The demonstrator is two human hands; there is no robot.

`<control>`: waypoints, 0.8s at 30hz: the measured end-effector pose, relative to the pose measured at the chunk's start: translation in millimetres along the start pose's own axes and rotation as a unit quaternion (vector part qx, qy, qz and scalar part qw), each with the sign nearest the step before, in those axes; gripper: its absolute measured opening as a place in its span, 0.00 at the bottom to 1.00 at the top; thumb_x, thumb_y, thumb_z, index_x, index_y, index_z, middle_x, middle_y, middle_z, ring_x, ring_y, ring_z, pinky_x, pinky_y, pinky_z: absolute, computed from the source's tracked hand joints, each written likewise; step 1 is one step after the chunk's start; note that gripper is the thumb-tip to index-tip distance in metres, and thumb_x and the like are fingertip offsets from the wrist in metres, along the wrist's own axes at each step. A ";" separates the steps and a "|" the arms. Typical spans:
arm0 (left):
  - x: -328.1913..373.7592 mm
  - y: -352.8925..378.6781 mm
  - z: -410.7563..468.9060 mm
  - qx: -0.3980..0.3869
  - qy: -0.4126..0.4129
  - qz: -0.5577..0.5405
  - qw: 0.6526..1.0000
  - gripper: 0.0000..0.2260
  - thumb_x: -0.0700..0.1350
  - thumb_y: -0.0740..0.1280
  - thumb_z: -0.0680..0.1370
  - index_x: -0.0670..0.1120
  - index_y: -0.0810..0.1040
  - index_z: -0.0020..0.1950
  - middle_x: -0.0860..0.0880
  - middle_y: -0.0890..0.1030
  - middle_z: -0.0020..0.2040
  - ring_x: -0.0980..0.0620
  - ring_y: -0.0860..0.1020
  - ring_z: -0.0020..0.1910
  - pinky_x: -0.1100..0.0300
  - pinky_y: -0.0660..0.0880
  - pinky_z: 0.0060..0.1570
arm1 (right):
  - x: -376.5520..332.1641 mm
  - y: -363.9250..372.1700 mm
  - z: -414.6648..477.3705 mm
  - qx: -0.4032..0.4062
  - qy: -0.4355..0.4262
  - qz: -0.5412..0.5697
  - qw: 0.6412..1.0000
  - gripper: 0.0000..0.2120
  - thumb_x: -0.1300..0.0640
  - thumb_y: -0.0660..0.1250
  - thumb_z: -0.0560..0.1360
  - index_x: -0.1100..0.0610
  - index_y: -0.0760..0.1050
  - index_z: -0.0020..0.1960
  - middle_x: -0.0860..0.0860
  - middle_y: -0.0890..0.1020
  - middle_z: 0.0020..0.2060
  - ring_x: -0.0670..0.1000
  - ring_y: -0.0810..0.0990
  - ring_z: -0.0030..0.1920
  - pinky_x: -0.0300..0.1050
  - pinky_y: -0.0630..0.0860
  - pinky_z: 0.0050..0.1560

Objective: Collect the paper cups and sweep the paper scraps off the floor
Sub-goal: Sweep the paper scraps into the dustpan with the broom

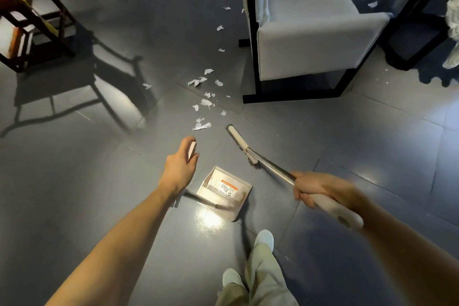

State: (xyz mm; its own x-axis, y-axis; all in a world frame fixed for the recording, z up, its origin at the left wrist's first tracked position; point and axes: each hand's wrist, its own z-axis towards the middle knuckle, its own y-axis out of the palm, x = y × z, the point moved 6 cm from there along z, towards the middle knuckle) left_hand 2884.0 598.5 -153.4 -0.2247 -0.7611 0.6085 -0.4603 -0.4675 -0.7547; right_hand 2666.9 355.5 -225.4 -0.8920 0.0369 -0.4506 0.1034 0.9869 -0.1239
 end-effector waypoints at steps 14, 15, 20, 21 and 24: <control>-11.4 -21.1 13.9 0.045 -0.040 -0.023 0.998 0.12 0.47 0.61 0.80 0.54 0.67 0.63 0.42 0.79 0.44 0.42 0.75 0.37 0.54 0.73 0.42 | -24.4 45.8 -10.6 -0.107 0.035 -0.025 0.993 0.29 0.69 0.60 0.72 0.57 0.62 0.72 0.51 0.72 0.32 0.47 0.71 0.30 0.38 0.72 0.29; -13.0 -25.7 16.1 0.054 -0.045 -0.028 0.997 0.11 0.47 0.62 0.80 0.55 0.67 0.62 0.41 0.78 0.41 0.42 0.74 0.34 0.52 0.75 0.40 | -30.2 42.0 -14.0 -0.111 0.042 -0.022 0.993 0.29 0.70 0.59 0.73 0.54 0.62 0.72 0.52 0.71 0.29 0.46 0.69 0.26 0.38 0.70 0.25; -16.4 -51.0 33.0 0.101 -0.068 -0.052 0.991 0.10 0.47 0.62 0.79 0.58 0.67 0.58 0.41 0.76 0.36 0.39 0.75 0.31 0.47 0.78 0.40 | -88.7 15.7 -13.1 -0.060 0.012 0.058 0.996 0.26 0.72 0.58 0.74 0.49 0.68 0.65 0.53 0.68 0.24 0.45 0.66 0.19 0.35 0.66 0.19; -15.5 -55.7 38.1 0.108 -0.071 -0.053 0.990 0.10 0.47 0.63 0.79 0.58 0.67 0.57 0.42 0.76 0.35 0.39 0.75 0.31 0.47 0.78 0.40 | -100.4 11.6 -8.1 -0.048 -0.001 0.054 0.997 0.26 0.72 0.59 0.74 0.49 0.66 0.66 0.52 0.69 0.24 0.45 0.67 0.19 0.35 0.66 0.19; -10.0 -68.0 57.8 0.121 -0.081 -0.057 0.988 0.10 0.46 0.63 0.79 0.57 0.67 0.58 0.44 0.76 0.34 0.39 0.76 0.31 0.47 0.78 0.38 | -135.4 -0.7 20.9 -0.006 -0.025 0.033 0.999 0.30 0.71 0.59 0.73 0.50 0.63 0.71 0.50 0.70 0.19 0.45 0.67 0.18 0.35 0.66 0.19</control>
State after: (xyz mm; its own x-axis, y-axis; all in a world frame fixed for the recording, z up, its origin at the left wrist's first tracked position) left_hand 2967.2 612.0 -122.3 -0.0339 -0.7503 0.6603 -0.2506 -0.6332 -0.7323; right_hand 2796.8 346.5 -182.8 -0.8600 0.0947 -0.5014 0.1557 0.9844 -0.0813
